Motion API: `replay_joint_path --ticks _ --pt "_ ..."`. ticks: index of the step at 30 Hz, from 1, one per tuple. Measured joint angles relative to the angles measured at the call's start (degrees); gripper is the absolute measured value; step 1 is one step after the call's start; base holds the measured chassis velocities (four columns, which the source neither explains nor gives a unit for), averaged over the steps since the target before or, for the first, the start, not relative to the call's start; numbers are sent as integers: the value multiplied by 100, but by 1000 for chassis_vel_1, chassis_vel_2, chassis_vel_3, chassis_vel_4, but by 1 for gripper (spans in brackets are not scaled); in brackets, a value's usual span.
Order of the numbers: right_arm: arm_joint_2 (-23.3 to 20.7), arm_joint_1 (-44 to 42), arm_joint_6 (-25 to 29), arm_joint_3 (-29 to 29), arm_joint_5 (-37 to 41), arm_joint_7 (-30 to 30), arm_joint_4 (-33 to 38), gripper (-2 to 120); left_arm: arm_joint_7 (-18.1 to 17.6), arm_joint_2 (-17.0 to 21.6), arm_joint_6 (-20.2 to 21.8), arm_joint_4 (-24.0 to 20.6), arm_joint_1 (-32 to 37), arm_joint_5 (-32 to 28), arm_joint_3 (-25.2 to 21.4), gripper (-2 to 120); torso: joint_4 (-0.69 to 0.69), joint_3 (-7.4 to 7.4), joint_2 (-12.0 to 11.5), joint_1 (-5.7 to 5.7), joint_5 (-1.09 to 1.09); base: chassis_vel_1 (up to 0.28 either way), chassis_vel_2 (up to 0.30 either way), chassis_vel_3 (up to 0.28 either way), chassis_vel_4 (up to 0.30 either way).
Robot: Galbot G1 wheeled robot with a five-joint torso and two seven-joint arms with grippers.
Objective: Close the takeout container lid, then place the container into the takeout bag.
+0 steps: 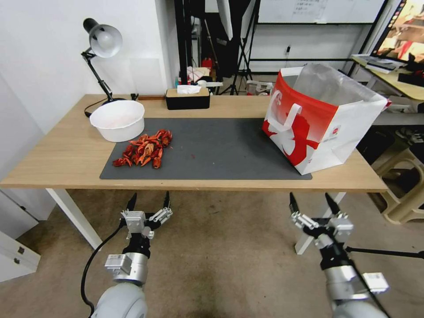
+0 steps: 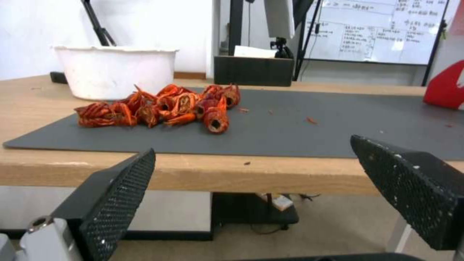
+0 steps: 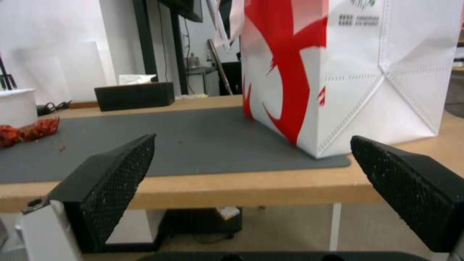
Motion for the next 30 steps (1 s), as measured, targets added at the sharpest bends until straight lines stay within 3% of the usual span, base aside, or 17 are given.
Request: replay_joint_path --ticks 30 --pt "46 116 25 -35 68 -62 -180 100 -18 -42 -73 1 140 166 54 100 -1 0 -1 0 0 0 0 0 0"
